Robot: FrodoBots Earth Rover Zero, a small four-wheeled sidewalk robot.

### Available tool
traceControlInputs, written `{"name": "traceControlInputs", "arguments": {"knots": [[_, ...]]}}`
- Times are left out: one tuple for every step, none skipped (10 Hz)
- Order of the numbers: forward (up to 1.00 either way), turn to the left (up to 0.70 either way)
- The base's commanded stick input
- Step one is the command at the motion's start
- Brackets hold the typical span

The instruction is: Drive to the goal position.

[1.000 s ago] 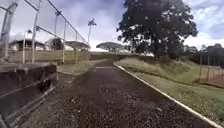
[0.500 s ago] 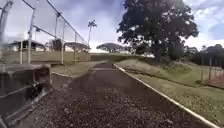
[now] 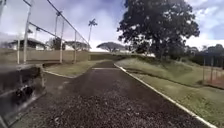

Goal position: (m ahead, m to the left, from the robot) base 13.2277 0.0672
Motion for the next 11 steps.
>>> {"name": "traceControlInputs", "arguments": {"knots": [[0.50,0.00],[0.50,0.00],[0.50,0.00],[0.50,0.00],[0.50,0.00],[0.50,0.00],[0.50,0.00],[0.50,0.00],[0.50,0.00],[0.50,0.00],[0.50,0.00]]}}
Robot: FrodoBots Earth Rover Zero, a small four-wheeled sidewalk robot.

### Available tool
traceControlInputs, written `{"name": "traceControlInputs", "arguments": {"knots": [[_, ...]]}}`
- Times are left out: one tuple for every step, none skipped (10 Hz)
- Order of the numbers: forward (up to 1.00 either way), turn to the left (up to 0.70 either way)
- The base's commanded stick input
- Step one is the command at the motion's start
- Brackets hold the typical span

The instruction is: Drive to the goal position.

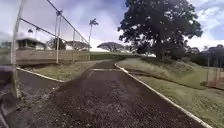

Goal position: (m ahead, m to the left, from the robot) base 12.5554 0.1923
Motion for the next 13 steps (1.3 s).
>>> {"name": "traceControlInputs", "arguments": {"knots": [[0.50,0.00],[0.50,0.00],[0.50,0.00],[0.50,0.00],[0.50,0.00],[0.50,0.00],[0.50,0.00],[0.50,0.00],[0.50,0.00],[0.50,0.00],[0.50,0.00],[0.50,0.00],[0.50,0.00]]}}
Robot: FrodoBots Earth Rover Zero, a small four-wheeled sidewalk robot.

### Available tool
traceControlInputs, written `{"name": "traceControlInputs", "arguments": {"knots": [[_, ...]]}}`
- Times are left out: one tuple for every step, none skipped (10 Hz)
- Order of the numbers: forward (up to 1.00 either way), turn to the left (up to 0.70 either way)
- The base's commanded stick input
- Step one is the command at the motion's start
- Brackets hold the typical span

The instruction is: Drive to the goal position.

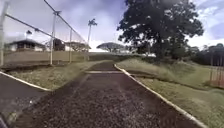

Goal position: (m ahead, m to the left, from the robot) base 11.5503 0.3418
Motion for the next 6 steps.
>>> {"name": "traceControlInputs", "arguments": {"knots": [[0.50,0.00],[0.50,0.00],[0.50,0.00],[0.50,0.00],[0.50,0.00],[0.50,0.00]]}}
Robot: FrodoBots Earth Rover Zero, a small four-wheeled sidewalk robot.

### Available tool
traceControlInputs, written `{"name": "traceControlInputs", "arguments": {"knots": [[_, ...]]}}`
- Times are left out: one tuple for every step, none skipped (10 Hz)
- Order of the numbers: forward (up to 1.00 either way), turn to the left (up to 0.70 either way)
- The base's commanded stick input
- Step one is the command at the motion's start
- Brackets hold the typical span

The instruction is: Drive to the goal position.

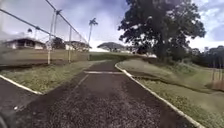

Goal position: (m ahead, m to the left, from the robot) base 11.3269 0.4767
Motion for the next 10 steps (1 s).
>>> {"name": "traceControlInputs", "arguments": {"knots": [[0.50,0.00],[0.50,0.00],[0.50,0.00],[0.50,0.00],[0.50,0.00],[0.50,0.00],[0.50,0.00],[0.50,0.00],[0.50,0.00],[0.50,0.00]]}}
